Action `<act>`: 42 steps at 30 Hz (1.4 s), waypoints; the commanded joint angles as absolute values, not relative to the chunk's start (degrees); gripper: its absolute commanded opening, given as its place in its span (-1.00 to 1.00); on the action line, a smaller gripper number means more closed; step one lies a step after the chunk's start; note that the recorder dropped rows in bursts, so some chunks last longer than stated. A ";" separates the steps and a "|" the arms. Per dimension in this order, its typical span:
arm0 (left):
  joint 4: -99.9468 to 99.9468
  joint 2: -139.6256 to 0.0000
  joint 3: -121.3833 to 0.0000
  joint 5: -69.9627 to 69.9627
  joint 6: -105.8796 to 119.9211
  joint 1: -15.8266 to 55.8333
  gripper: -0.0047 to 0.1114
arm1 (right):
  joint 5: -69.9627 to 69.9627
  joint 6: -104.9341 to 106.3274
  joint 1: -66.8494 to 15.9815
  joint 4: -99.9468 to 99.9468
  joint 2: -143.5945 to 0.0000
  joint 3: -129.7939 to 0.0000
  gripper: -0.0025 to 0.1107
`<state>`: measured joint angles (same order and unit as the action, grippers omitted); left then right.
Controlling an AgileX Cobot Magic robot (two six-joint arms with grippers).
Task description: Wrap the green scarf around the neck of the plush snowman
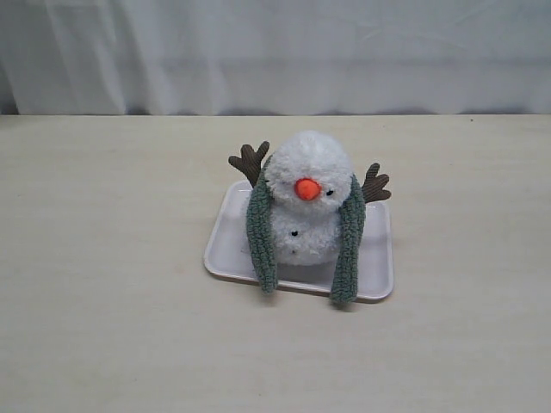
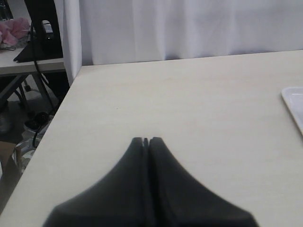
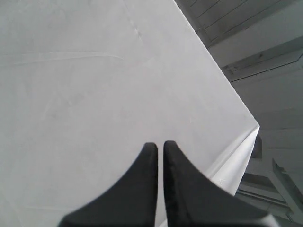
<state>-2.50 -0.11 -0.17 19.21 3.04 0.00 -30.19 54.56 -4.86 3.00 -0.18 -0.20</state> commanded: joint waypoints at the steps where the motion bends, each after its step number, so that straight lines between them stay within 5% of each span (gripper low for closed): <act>1: -2.36 0.00 0.00 18.53 2.90 0.07 -0.92 | -27.35 54.41 -4.69 3.47 0.00 0.00 -0.88; 21: -2.36 0.00 0.00 18.53 2.90 0.07 -0.92 | -17.70 52.30 -4.69 3.88 0.00 0.00 -0.88; 30: -2.36 0.00 0.00 18.53 2.90 0.07 -0.92 | 4.06 17.82 -4.69 8.82 0.00 0.00 -0.88; 42: -2.36 0.00 0.00 18.53 2.90 0.07 -0.92 | 13.44 0.38 -3.17 9.07 0.00 0.00 -0.88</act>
